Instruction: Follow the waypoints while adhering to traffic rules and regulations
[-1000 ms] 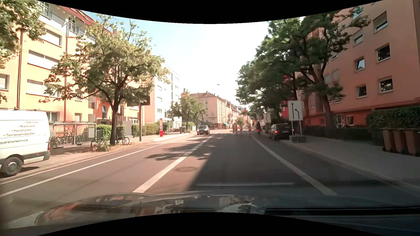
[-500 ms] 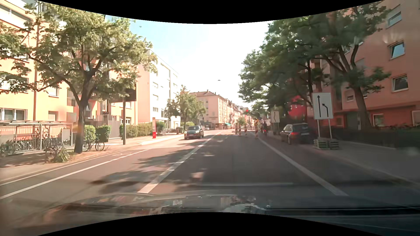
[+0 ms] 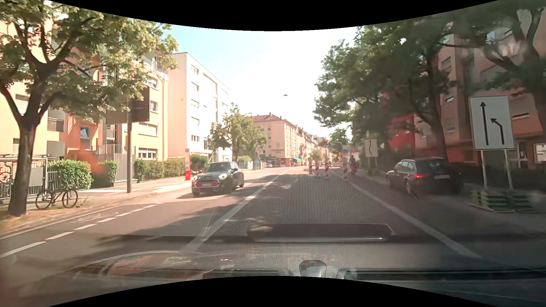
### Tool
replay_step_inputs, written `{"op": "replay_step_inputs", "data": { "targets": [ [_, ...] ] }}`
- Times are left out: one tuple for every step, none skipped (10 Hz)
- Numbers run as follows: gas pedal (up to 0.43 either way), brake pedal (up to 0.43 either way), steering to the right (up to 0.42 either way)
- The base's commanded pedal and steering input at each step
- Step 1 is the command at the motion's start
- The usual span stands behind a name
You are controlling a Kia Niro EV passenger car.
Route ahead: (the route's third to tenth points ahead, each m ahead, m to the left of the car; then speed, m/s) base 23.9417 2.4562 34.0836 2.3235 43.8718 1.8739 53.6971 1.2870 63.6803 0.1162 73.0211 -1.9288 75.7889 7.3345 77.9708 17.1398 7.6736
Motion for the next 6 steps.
{"op": "replay_step_inputs", "data": {
  "targets": [
    [0.047,0.0,-0.005],
    [0.047,0.0,-0.005],
    [0.047,0.0,-0.004],
    [0.039,0.0,-0.004],
    [0.039,0.0,-0.004],
    [0.039,0.0,-0.004]
  ]
}}
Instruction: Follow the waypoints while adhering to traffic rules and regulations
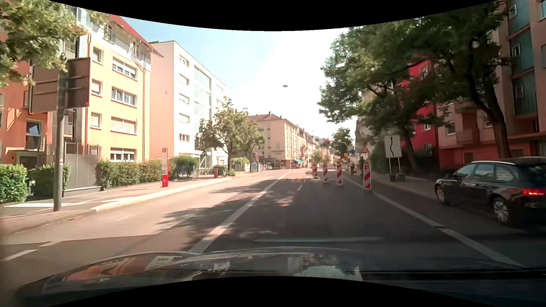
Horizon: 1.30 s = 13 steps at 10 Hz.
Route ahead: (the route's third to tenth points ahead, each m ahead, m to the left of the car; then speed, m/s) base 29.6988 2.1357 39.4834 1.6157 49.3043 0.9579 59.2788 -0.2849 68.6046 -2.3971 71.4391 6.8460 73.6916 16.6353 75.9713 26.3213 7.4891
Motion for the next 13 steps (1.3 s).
{"op": "replay_step_inputs", "data": {
  "targets": [
    [0.028,0.0,-0.004],
    [0.028,0.0,-0.004],
    [0.02,0.0,-0.003],
    [0.02,0.0,-0.003],
    [0.02,0.0,-0.002],
    [0.02,0.0,-0.001],
    [0.02,0.0,0.0],
    [0.008,0.0,0.001],
    [0.008,0.0,0.001],
    [0.008,0.0,0.0],
    [0.008,0.0,0.0],
    [0.008,0.0,0.0],
    [0.008,0.0,0.0]
  ]
}}
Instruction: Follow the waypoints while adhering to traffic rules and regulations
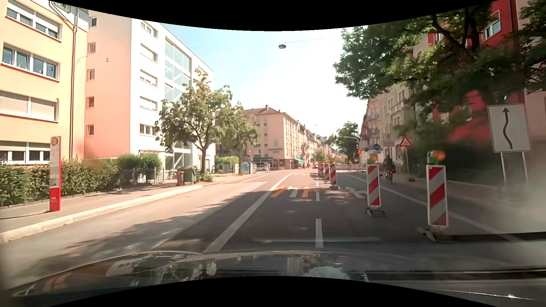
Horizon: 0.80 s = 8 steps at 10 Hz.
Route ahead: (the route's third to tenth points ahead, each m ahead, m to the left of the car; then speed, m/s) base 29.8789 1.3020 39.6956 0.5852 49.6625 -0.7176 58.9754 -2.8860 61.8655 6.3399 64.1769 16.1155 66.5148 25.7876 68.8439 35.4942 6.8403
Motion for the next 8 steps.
{"op": "replay_step_inputs", "data": {
  "targets": [
    [0.008,0.0,0.0],
    [0.008,0.0,0.0],
    [0.008,0.0,0.0],
    [0.008,0.0,0.0],
    [0.008,0.0,0.0],
    [0.008,0.0,0.0],
    [0.008,0.0,0.0],
    [0.008,0.0,0.0]
  ]
}}
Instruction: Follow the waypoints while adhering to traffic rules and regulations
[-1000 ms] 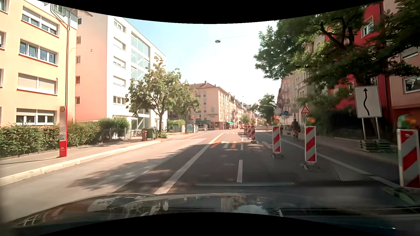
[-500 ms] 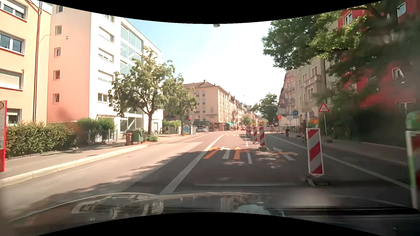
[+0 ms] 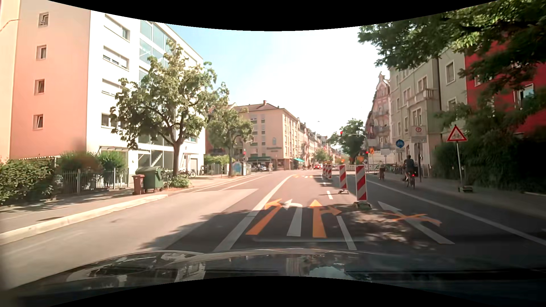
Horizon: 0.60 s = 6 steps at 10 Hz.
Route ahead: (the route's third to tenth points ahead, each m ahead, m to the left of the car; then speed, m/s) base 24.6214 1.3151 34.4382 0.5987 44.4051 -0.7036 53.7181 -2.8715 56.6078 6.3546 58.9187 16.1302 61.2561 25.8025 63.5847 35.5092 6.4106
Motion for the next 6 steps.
{"op": "replay_step_inputs", "data": {
  "targets": [
    [0.008,0.0,0.003],
    [0.008,0.0,0.008],
    [0.0,0.0,0.01],
    [0.0,0.0,0.01],
    [0.0,0.0,0.009],
    [0.0,0.0,0.01]
  ]
}}
